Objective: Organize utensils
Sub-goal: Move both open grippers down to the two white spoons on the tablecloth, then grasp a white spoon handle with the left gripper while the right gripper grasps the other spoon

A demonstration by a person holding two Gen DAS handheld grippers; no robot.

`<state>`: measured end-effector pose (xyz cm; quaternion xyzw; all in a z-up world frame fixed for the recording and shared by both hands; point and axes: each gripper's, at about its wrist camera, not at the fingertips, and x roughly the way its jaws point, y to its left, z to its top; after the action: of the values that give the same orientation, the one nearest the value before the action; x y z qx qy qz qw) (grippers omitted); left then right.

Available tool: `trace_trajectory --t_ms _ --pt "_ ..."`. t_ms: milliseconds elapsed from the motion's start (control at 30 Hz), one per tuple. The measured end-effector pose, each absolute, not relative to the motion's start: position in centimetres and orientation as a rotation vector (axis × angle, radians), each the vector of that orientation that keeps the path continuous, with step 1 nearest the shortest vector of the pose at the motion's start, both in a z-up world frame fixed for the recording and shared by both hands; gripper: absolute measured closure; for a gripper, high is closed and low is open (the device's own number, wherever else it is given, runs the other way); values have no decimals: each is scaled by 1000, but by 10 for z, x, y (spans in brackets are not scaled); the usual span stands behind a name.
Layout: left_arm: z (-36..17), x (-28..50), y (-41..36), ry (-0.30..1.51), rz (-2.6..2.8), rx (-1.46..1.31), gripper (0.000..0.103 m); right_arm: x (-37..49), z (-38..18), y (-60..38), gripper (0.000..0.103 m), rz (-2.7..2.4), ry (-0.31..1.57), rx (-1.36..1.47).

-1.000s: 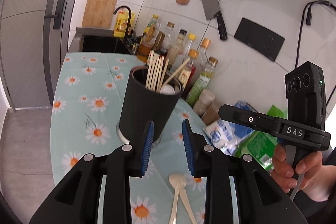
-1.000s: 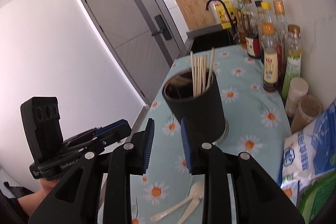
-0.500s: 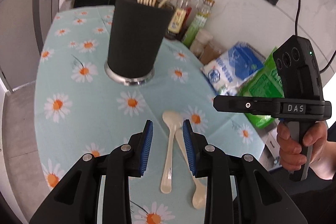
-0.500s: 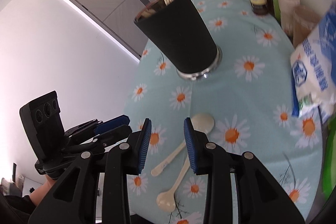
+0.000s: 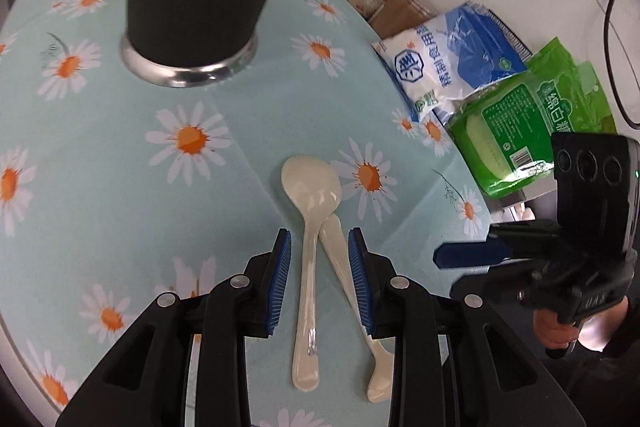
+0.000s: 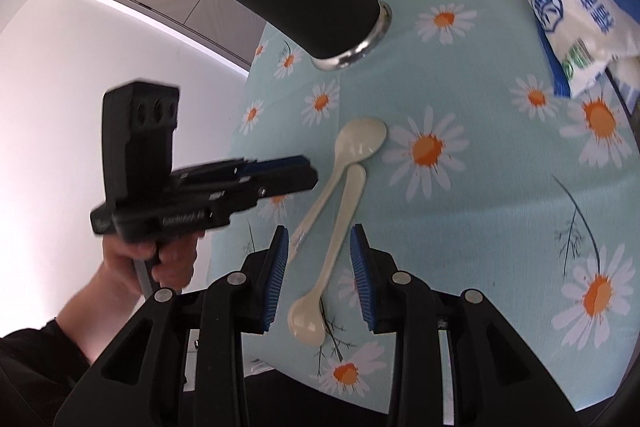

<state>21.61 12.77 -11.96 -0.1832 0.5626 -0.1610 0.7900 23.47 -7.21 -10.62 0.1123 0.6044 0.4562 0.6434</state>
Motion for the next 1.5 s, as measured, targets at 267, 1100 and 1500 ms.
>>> trace_trajectory --t_ms 267,1100,1500 --pt "-133 238 122 1308 -383 -375 74 221 -116 -86 70 1037 1422 271" --pt "-131 259 96 1431 -340 -165 87 185 -138 -41 76 1170 1537 70" --pt "-132 256 107 1410 -340 -226 94 199 -158 -44 91 1203 1673 321"
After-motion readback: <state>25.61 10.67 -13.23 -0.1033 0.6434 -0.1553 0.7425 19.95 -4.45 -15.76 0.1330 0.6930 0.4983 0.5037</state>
